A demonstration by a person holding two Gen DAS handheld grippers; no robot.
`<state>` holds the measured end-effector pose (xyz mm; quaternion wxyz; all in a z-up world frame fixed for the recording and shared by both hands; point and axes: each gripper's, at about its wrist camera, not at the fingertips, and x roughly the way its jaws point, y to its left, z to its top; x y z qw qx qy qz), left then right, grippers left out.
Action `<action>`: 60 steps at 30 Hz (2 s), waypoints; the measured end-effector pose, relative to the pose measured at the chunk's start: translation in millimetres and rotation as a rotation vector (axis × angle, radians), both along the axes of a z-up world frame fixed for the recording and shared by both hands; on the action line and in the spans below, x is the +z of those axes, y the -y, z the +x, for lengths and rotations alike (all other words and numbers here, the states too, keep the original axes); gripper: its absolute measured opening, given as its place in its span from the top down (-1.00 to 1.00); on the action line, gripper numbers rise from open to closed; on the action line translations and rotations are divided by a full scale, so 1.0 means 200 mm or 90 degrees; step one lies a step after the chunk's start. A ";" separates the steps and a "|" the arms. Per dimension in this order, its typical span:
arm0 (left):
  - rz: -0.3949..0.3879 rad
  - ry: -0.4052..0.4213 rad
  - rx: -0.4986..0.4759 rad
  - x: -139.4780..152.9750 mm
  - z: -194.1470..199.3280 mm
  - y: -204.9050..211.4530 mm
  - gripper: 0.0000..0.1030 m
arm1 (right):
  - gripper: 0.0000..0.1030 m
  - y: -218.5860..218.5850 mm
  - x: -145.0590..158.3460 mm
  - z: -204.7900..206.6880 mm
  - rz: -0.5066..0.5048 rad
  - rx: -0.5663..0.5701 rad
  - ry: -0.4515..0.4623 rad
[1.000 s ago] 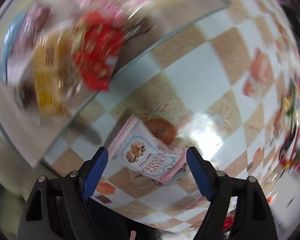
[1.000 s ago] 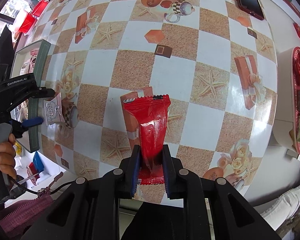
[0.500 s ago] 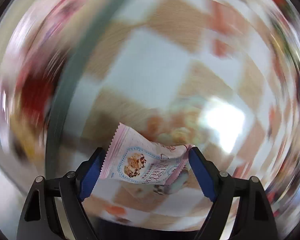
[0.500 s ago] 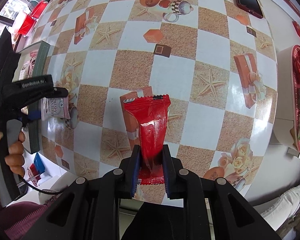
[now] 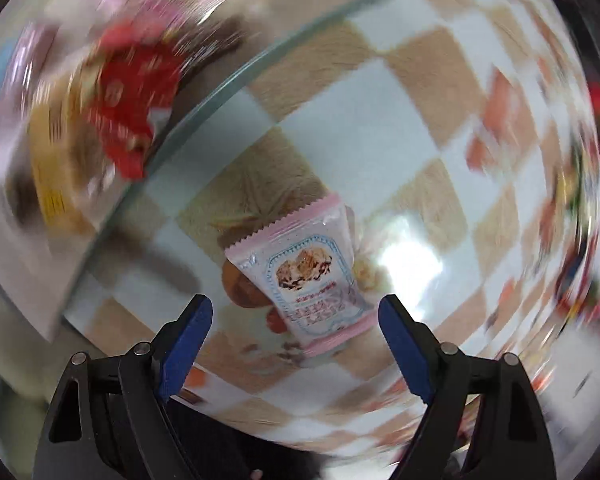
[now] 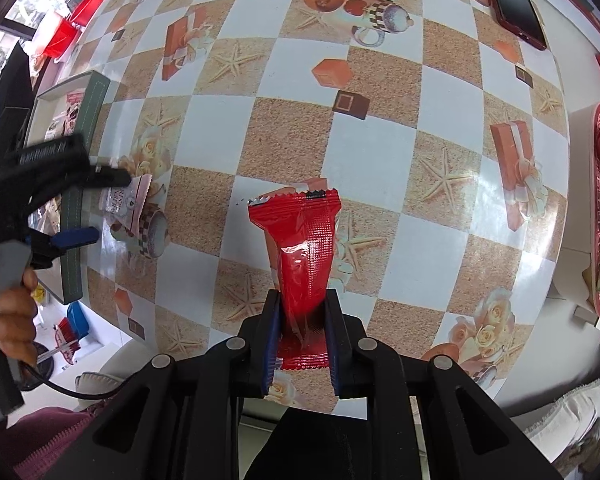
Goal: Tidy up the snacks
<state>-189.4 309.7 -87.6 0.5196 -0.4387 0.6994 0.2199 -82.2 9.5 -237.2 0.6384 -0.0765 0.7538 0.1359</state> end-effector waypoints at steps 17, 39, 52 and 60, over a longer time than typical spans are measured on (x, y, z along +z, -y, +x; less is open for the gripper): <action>0.134 0.041 -0.345 0.06 0.14 0.26 0.15 | 0.58 0.02 0.00 0.00 0.009 -0.015 0.002; 0.299 0.211 -0.423 0.75 -0.16 -0.03 0.17 | 0.58 -0.46 0.15 0.12 0.040 0.120 0.041; 0.328 0.171 -0.309 0.54 -0.19 -0.46 0.17 | 0.58 -1.15 0.20 0.07 0.088 0.273 0.033; 0.320 0.170 -0.286 0.48 -0.29 -0.60 -0.38 | 0.57 -1.53 0.14 0.05 0.089 0.324 0.012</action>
